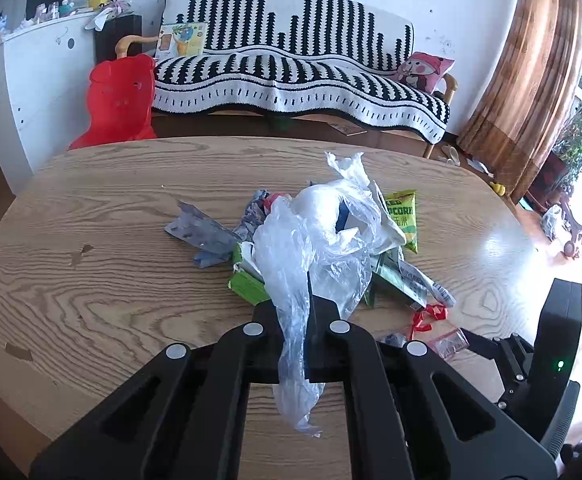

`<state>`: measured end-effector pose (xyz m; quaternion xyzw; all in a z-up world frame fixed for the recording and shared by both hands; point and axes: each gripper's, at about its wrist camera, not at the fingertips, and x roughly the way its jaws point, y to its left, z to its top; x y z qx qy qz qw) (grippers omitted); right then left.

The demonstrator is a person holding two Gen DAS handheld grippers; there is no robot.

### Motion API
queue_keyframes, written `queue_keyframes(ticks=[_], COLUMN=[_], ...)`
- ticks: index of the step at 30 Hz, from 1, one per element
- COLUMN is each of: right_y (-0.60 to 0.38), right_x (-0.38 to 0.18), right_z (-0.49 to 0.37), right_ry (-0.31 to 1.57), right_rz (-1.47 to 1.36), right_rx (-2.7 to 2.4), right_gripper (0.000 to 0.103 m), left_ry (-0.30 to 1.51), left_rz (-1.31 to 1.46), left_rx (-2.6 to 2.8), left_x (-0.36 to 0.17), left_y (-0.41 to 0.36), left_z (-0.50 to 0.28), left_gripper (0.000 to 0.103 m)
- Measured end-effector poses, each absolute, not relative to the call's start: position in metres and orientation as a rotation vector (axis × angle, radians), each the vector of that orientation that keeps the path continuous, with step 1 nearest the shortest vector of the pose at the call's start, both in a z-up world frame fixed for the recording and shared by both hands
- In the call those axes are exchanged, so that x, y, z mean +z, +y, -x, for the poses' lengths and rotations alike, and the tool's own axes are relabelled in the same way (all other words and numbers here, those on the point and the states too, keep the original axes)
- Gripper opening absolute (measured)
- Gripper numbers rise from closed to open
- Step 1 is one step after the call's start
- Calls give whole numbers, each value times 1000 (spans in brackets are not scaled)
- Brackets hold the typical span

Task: Collect trash
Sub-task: 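Grasp the clear plastic bag with the left tool while the right tool grasps the red box, then carry both items over the black bin and open both tools to drop them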

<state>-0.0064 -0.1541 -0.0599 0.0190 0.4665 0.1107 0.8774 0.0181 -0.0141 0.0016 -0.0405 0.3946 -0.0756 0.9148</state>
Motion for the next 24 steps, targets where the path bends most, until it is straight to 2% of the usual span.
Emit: queue_keyframes(ticks=[3,4,5,15,24], right_y=[-150,-151,-153,-214,-354], right_x=[-61,-61,-60,-14,3], right_z=[5,4,5,14,51], right_ry=[978,979,976,845,786], right_rz=[-23,-24,-30,-121,-233], right_rx=[231,228,229,212,-13], right_gripper=[96,94,86,85,85], left_ry=[824,824,825,829,811], left_rz=[93,87,84,88,-4], left_rx=[-164,-163,-163,-204,-360], left_x=[0,-1,-1,-4,-4], left_y=[-16,-17,-18,-40,-140], left_z=[-19,-18,-18,-23,-19], left_gripper=[3,3,3,3,3])
